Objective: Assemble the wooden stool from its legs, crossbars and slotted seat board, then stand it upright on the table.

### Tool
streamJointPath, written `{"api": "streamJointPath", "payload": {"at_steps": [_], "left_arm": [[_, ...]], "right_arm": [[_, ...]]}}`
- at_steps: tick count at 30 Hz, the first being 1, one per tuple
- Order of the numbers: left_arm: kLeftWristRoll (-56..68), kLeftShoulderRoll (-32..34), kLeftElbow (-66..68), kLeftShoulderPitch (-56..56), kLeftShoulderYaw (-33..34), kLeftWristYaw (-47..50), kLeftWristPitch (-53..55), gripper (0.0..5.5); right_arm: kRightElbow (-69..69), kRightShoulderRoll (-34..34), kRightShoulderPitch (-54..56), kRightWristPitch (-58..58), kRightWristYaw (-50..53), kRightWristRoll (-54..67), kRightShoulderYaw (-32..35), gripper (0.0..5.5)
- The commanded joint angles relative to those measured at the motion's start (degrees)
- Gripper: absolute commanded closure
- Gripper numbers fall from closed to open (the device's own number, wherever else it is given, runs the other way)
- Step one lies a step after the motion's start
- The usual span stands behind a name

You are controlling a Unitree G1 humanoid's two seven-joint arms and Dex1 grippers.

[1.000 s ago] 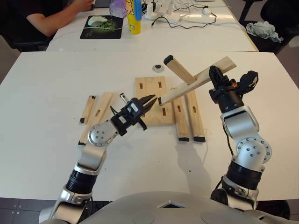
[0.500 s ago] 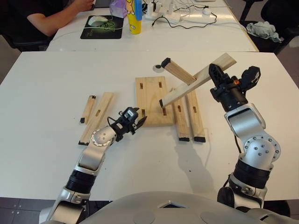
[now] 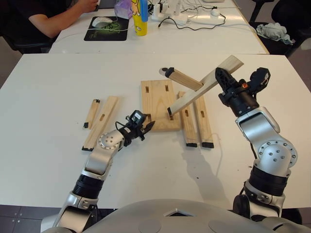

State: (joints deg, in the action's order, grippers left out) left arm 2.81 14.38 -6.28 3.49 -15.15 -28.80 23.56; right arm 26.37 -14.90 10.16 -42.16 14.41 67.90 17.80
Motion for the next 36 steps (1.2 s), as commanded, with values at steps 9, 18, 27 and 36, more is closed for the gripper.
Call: {"api": "streamJointPath", "payload": {"at_steps": [9, 18, 27, 36], "left_arm": [[2.4, -0.5, 1.5, -1.0, 0.4, 1.4, 8.0, 5.23], [2.9, -0.1, 1.8, 0.0, -0.7, 0.6, 9.1, 5.50], [4.2, -1.6, -0.4, 1.7, -2.3, 0.5, 12.0, 5.50], [6.1, -1.9, -4.4, 1.1, -3.3, 0.9, 16.3, 5.50]], "right_arm": [[5.4, -0.9, -6.1, 1.1, -1.6, -9.8, -5.3, 4.44], [11.3, -1.1, -8.8, 3.0, 0.1, -22.9, -12.8, 4.44], [13.8, 2.4, -13.9, 4.2, 4.1, -38.7, -22.7, 4.44], [15.1, 8.3, -18.6, 2.9, 7.7, -47.6, -27.4, 4.44]]}}
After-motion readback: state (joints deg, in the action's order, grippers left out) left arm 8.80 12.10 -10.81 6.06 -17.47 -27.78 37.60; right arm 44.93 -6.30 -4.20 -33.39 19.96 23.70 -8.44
